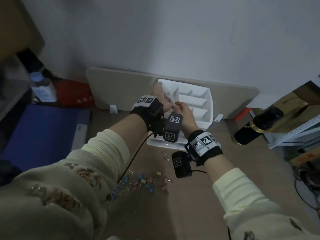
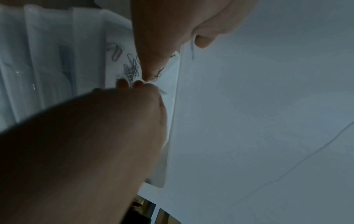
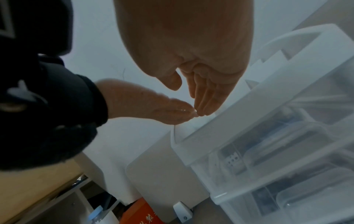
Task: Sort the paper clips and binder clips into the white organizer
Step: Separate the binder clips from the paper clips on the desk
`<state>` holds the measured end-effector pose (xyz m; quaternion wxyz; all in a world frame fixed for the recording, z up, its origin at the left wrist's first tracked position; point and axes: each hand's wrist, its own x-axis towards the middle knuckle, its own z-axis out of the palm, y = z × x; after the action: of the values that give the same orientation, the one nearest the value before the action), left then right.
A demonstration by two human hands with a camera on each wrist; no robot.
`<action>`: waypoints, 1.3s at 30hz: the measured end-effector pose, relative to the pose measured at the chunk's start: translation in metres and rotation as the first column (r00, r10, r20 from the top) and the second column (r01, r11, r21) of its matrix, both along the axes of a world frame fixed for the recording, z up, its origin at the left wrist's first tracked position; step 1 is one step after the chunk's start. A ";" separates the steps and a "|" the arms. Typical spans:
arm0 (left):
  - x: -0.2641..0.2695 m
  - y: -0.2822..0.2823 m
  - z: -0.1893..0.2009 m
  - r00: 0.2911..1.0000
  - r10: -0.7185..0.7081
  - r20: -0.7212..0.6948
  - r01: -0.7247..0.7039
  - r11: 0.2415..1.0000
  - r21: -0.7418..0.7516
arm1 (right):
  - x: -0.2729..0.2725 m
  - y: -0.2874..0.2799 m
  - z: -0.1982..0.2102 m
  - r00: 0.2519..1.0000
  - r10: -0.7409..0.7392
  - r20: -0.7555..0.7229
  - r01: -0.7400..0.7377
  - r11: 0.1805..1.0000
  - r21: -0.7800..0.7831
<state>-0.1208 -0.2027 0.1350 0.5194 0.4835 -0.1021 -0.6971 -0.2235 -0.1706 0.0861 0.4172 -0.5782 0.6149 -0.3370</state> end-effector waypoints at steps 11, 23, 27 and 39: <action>0.027 0.052 -0.016 0.969 -0.244 0.031 0.245 0.959 -0.145 | 0.000 0.047 -0.024 0.998 0.015 -0.054 -0.031 0.951 -0.309; 0.075 0.135 -0.123 0.920 -0.274 0.280 0.204 0.945 0.255 | -0.004 0.119 -0.114 0.825 0.432 -0.364 -0.332 0.892 0.307; 0.080 0.144 -0.150 0.850 -0.380 0.365 0.273 0.910 0.311 | 0.010 0.118 -0.145 0.699 0.542 -0.467 -0.379 0.834 0.401; 0.105 0.185 -0.202 0.512 -0.622 0.592 0.463 0.781 0.420 | 0.028 0.150 -0.188 0.554 0.482 -0.679 -0.330 0.876 0.352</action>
<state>-0.0157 -0.0180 -0.0672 0.1399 0.7053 -0.3650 -0.5914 -0.1956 -0.0206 -0.1018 0.2438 -0.7494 0.6080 0.0960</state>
